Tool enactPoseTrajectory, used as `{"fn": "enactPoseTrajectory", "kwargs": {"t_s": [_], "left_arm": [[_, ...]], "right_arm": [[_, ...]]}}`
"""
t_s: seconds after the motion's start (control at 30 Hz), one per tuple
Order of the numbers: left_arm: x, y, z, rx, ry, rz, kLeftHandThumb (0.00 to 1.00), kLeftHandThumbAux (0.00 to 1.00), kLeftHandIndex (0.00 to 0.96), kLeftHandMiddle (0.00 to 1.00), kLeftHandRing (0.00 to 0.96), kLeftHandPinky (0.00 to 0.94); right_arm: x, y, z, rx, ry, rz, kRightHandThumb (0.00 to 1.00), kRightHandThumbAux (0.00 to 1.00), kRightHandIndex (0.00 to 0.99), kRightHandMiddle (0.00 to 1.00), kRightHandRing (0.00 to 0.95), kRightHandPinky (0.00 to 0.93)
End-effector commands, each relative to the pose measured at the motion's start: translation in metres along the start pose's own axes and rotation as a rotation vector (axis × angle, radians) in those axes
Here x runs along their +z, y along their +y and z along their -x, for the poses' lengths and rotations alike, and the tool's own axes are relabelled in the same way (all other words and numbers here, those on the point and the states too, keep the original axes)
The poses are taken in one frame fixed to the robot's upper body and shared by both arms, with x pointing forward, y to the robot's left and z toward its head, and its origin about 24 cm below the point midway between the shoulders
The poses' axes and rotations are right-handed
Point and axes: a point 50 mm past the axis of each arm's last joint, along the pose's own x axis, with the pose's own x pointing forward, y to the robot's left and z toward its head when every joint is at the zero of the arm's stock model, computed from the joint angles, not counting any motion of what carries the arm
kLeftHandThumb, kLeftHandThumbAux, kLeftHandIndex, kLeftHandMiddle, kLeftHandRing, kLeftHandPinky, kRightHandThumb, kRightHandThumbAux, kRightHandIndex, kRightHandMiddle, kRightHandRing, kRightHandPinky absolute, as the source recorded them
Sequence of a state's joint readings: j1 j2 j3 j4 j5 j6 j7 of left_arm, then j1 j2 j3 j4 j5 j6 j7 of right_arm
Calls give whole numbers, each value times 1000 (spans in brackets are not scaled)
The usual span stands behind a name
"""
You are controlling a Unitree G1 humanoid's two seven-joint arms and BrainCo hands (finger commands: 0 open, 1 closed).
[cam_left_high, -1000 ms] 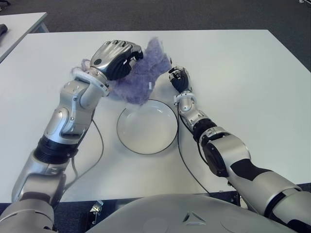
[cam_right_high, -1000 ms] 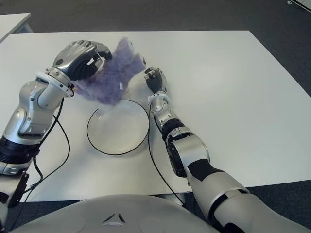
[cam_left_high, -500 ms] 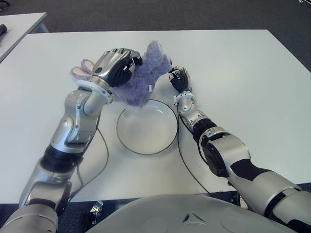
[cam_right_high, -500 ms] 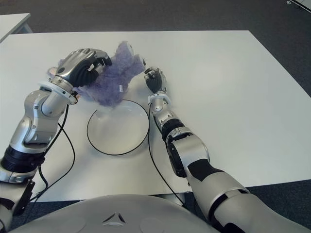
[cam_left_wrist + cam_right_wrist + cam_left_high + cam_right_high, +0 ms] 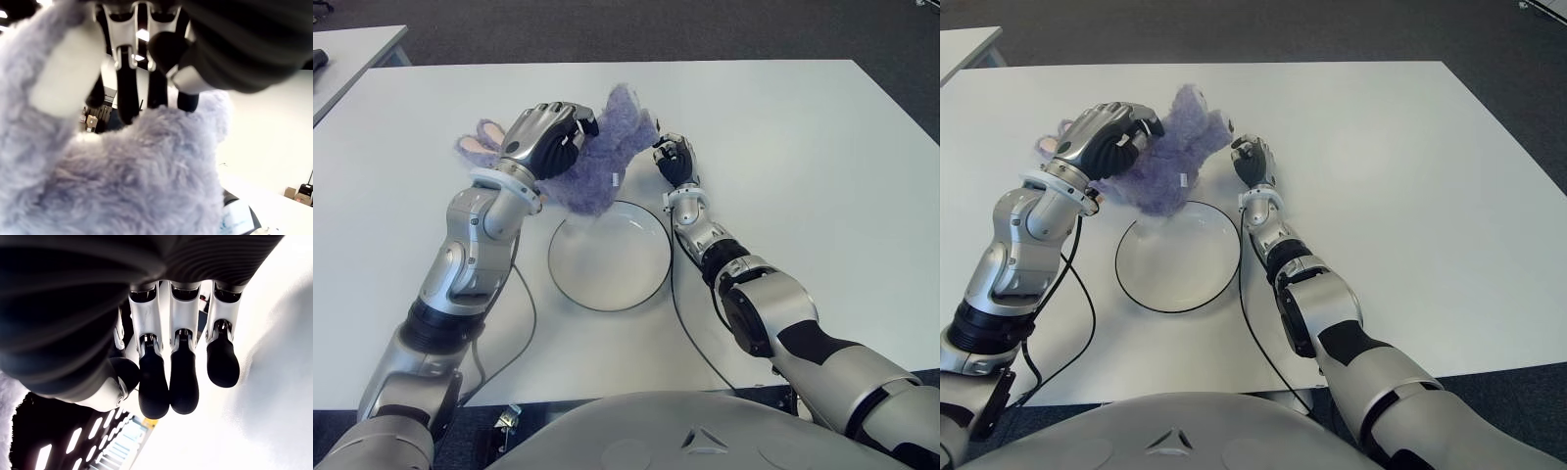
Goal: Put the doll into the plate.
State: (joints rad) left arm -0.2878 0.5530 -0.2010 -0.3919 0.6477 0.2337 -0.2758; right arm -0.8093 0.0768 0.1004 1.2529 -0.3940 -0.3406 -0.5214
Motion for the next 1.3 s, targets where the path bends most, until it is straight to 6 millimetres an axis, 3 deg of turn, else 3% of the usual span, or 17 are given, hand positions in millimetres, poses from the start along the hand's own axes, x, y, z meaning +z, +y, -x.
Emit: {"fn": "enactPoseTrajectory", "kwargs": {"t_s": [0.03,0.27,0.33,0.37,0.63,0.67,0.73,0.8,0.97,1.07,1.3], "left_arm": [[-9,-10,3,-40,33,18,913,637,752,828,833,797],[-15,-8,1,41,-23,-13,912,642,752,829,836,820],[-16,-6,0,64,-51,-41,762,683,479,783,788,721],[-17,-6,0,72,-61,-51,741,685,445,761,761,683],[-23,-7,0,113,-108,-121,705,689,414,690,678,609],[-24,-7,0,116,-111,-136,578,472,232,614,626,569],[-26,-8,0,118,-116,-164,468,394,132,535,575,536],[-28,-9,-1,112,-122,-191,443,380,111,513,561,527],[-31,-9,-2,80,-141,-270,293,317,13,347,430,437],[-31,-9,-3,76,-152,-297,262,308,0,318,402,416],[-33,-9,-3,84,-163,-324,210,296,0,226,284,269]], "right_arm": [[-61,57,68,219,343,30,705,733,412,817,859,869],[-63,57,69,217,357,14,704,733,411,813,860,871],[-63,57,69,218,357,10,704,733,411,812,858,866],[-63,57,69,217,357,9,704,733,411,812,857,865],[-63,58,70,208,366,-4,706,733,412,811,860,871],[-64,58,70,209,370,-9,707,733,412,805,854,862],[-64,58,70,218,378,-19,705,733,411,801,851,859],[-63,59,70,220,382,-30,705,734,411,800,850,857],[-62,59,69,209,388,-62,705,734,411,792,846,858],[-62,59,70,209,391,-67,705,734,411,792,847,859],[-63,59,70,218,397,-59,707,733,412,798,853,864]]}}
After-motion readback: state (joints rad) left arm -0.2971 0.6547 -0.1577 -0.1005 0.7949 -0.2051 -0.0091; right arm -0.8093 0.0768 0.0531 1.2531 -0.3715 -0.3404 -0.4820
